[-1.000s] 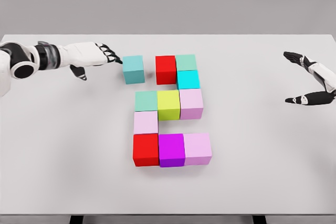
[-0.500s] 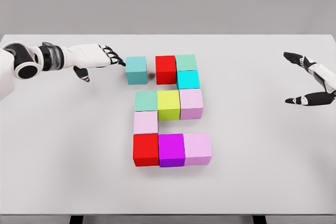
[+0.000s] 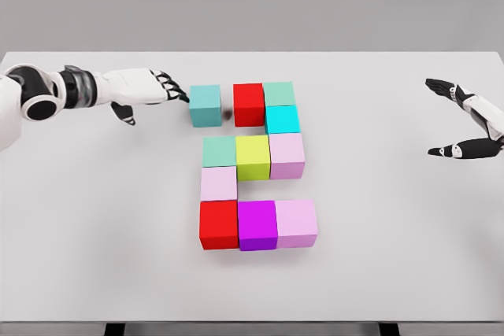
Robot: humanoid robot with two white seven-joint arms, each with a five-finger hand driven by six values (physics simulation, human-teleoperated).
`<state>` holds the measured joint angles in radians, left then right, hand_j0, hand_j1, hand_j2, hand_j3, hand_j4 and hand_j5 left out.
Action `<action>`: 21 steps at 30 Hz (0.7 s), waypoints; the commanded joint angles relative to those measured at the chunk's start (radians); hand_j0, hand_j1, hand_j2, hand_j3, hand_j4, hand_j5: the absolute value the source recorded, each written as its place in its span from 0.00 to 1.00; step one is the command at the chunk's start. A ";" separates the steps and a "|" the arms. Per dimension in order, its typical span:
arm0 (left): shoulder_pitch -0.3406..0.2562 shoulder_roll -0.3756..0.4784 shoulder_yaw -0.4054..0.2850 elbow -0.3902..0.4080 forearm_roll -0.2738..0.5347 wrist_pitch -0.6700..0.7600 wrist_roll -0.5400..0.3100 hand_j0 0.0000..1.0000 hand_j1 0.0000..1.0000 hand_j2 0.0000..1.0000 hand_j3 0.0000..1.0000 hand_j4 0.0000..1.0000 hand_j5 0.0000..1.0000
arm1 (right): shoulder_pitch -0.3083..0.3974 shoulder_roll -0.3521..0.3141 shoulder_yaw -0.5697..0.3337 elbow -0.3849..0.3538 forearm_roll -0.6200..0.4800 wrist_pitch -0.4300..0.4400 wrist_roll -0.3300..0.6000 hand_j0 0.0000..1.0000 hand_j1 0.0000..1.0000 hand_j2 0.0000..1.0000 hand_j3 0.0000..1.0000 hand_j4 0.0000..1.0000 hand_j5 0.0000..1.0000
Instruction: Assemble the squares on the desktop into the number 2
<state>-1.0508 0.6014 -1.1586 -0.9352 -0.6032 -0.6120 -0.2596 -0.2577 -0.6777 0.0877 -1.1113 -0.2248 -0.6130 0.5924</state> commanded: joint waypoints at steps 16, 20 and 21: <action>-0.002 0.003 -0.007 -0.010 0.005 0.001 0.000 1.00 1.00 1.00 1.00 1.00 1.00 | 0.000 -0.002 0.000 -0.001 -0.008 0.002 0.000 1.00 1.00 1.00 1.00 1.00 1.00; -0.002 0.006 -0.009 -0.011 0.006 0.001 0.000 1.00 1.00 1.00 1.00 1.00 1.00 | 0.000 0.000 0.000 -0.001 -0.008 0.002 0.000 1.00 1.00 1.00 1.00 1.00 1.00; 0.000 0.006 -0.012 -0.011 0.006 0.001 0.000 1.00 1.00 1.00 1.00 1.00 1.00 | 0.000 0.000 0.000 -0.001 -0.008 0.002 0.000 1.00 1.00 1.00 1.00 1.00 1.00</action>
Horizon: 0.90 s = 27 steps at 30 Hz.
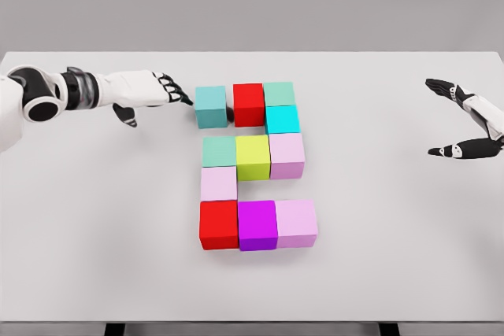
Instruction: Assemble the squares on the desktop into the number 2
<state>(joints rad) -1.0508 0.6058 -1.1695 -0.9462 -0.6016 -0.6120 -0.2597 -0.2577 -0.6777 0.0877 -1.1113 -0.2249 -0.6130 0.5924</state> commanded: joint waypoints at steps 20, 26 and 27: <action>-0.002 -0.009 -0.004 -0.017 0.005 0.001 0.000 1.00 1.00 1.00 1.00 1.00 1.00 | 0.000 -0.002 0.000 -0.001 -0.008 0.002 0.000 1.00 1.00 1.00 1.00 1.00 1.00; -0.002 -0.011 -0.004 -0.022 0.006 0.001 0.000 1.00 1.00 1.00 1.00 1.00 1.00 | 0.000 -0.002 0.000 -0.001 -0.007 0.002 0.000 1.00 1.00 1.00 1.00 1.00 1.00; -0.002 -0.011 -0.004 -0.022 0.006 0.001 0.000 1.00 1.00 1.00 1.00 1.00 1.00 | 0.000 0.000 0.000 -0.001 -0.007 0.002 0.000 1.00 1.00 1.00 1.00 1.00 1.00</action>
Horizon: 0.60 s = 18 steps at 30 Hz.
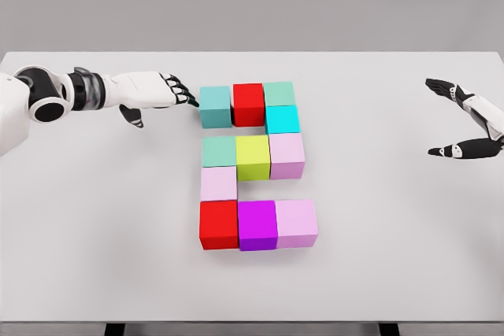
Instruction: Assemble the squares on the desktop into the number 2
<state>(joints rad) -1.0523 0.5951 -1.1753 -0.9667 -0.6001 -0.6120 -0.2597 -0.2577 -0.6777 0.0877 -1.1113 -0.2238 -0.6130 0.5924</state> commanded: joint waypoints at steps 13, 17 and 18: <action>0.000 -0.009 0.003 -0.001 0.002 0.001 0.000 1.00 1.00 1.00 1.00 1.00 1.00 | 0.000 -0.002 0.000 -0.001 -0.009 0.002 0.000 1.00 1.00 1.00 1.00 1.00 1.00; 0.000 -0.009 0.002 0.000 0.003 0.001 0.000 1.00 1.00 1.00 1.00 1.00 1.00 | 0.000 -0.002 0.000 -0.001 -0.009 0.002 0.000 1.00 1.00 1.00 1.00 1.00 1.00; 0.000 -0.009 0.002 0.000 0.002 0.001 0.000 1.00 1.00 1.00 1.00 1.00 1.00 | 0.000 -0.002 0.000 -0.001 -0.009 0.002 0.000 1.00 1.00 1.00 1.00 1.00 1.00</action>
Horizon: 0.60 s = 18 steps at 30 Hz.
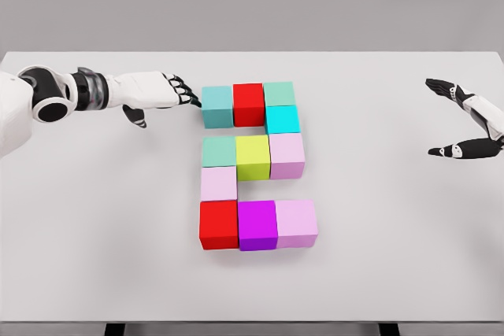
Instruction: Assemble the squares on the desktop into the number 2
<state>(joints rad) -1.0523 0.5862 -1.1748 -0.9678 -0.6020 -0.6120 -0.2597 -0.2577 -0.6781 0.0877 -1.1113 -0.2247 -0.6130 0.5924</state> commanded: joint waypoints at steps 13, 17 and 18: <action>-0.002 0.159 0.042 0.017 0.019 0.001 0.004 1.00 1.00 1.00 1.00 1.00 1.00 | 0.031 0.005 -0.045 -0.029 0.007 0.002 0.001 1.00 1.00 1.00 1.00 1.00 1.00; 0.006 0.260 0.053 0.012 0.033 0.001 0.005 1.00 1.00 1.00 1.00 1.00 1.00 | 0.034 0.009 -0.043 -0.039 0.004 0.002 0.000 1.00 1.00 1.00 1.00 1.00 1.00; 0.008 0.271 0.053 0.012 0.033 0.001 0.005 1.00 1.00 1.00 1.00 1.00 1.00 | 0.023 0.017 -0.037 -0.039 0.008 0.002 0.003 1.00 1.00 1.00 1.00 1.00 1.00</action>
<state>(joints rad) -1.0431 0.8112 -1.1296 -0.9547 -0.5783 -0.6121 -0.2557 -0.2424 -0.6657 0.0496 -1.1407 -0.2135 -0.6126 0.5933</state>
